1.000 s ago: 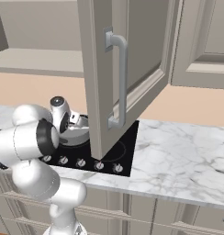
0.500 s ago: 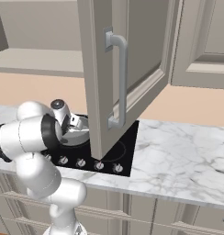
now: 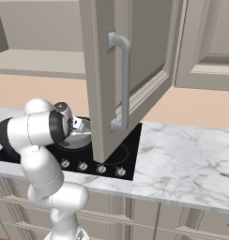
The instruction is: Open the cabinet and move the ladle to the pot. Then close the cabinet.
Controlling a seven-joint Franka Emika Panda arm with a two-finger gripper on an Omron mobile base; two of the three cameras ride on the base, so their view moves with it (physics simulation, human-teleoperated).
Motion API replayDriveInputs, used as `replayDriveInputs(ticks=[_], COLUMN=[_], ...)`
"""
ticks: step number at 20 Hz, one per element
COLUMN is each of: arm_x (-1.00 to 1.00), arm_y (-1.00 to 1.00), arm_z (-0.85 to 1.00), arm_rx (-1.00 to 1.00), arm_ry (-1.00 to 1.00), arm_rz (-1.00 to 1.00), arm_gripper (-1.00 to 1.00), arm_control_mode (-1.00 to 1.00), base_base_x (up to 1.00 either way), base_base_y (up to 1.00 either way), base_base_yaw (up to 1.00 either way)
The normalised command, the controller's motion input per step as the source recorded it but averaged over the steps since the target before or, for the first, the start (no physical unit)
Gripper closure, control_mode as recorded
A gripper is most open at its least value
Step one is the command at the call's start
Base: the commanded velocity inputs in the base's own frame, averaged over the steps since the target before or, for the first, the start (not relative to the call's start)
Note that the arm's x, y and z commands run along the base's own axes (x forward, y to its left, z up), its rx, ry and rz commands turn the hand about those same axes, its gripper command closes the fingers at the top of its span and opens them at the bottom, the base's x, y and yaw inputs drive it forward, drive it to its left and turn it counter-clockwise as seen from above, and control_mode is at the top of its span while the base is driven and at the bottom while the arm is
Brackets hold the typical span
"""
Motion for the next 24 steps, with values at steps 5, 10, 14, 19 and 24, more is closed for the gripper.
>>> replayDriveInputs(ticks=[5, 10, 14, 19, 24], arm_x=[0.20, 0.21, 0.20, 0.08, 0.00], arm_y=[0.10, 0.09, 0.10, 0.15, 0.00], arm_z=[-0.09, -0.07, -0.05, -0.01, 0.00], arm_rx=[0.00, 0.00, 0.00, 0.00, 0.00], arm_ry=[0.00, 0.00, 0.01, 0.02, 0.00], arm_rz=[0.00, 0.00, 0.00, 0.00, 0.00], arm_gripper=[1.00, 1.00, 1.00, -1.00, -1.00], arm_control_mode=[-1.00, -1.00, -1.00, -1.00, -1.00], base_base_x=[0.00, 0.00, 0.00, 0.00, 0.00], base_base_y=[0.00, 0.00, 0.00, 0.00, 0.00], base_base_yaw=[0.00, 0.00, 0.00, 0.00, 0.00])
